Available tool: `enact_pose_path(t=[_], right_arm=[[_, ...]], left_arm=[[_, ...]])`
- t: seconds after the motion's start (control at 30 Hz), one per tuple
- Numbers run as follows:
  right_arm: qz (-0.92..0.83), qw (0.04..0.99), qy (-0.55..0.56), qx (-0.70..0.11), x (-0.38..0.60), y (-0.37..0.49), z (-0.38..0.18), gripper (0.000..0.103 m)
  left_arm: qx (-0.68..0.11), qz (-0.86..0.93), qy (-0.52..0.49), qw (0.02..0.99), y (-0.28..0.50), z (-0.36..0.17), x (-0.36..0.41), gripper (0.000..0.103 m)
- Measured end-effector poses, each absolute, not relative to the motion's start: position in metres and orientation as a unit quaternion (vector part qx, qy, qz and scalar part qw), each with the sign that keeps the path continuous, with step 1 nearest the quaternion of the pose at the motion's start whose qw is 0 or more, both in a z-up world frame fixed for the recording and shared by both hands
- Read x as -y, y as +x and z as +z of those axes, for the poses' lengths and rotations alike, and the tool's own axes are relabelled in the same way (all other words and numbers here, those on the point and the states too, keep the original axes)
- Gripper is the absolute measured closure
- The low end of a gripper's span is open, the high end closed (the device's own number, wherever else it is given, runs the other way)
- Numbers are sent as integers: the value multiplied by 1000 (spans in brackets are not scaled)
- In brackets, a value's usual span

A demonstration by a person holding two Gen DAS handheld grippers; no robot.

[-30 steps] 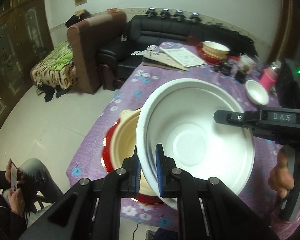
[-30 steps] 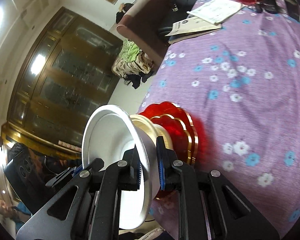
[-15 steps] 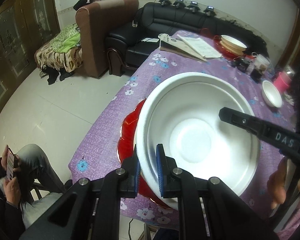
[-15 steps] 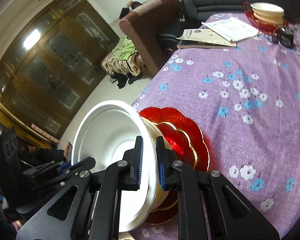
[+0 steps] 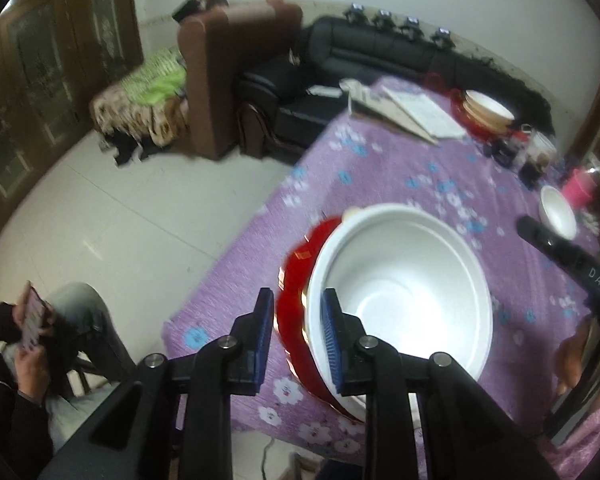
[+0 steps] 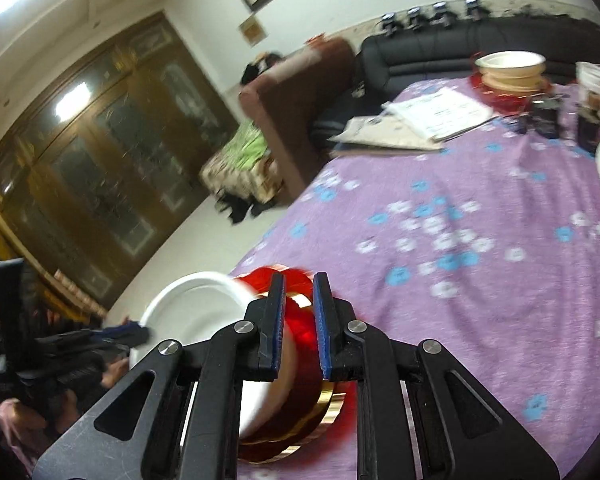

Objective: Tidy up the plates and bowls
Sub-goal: 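Open both grippers and withdraw them from the stack, then move both grippers toward the small white foam bowl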

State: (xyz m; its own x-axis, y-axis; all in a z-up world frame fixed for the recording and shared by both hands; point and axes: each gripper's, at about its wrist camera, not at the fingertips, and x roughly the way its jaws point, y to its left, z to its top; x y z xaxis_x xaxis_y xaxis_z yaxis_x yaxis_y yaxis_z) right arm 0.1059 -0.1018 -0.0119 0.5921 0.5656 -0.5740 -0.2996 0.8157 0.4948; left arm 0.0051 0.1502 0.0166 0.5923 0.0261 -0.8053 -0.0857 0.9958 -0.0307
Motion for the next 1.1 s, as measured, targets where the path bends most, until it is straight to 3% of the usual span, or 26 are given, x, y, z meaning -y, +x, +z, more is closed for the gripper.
enact_pose_path(t=[0.17, 0.37, 0.43, 0.5, 0.53, 0.83, 1.1], right_arm=[[201, 874, 204, -394, 150, 113, -31, 89], [159, 873, 237, -396, 208, 113, -51, 89], [143, 868, 259, -399, 233, 115, -55, 83], [130, 864, 281, -398, 254, 115, -57, 66], [120, 862, 294, -394, 270, 114, -59, 65], [-6, 859, 364, -361, 396, 85, -76, 65], [-13, 851, 395, -345, 418, 79, -73, 65]], left_arm=[[-427, 31, -8, 904, 7, 33, -134, 68], [-420, -1, -11, 907, 18, 45, -99, 65], [-422, -32, -9, 906, 23, 47, -72, 58], [-426, -64, -4, 902, 29, 45, -41, 48], [-430, -84, 1, 899, 35, 43, -20, 43], [-498, -168, 32, 850, 76, -12, 114, 43], [-466, -154, 85, 867, 85, -25, 165, 43]])
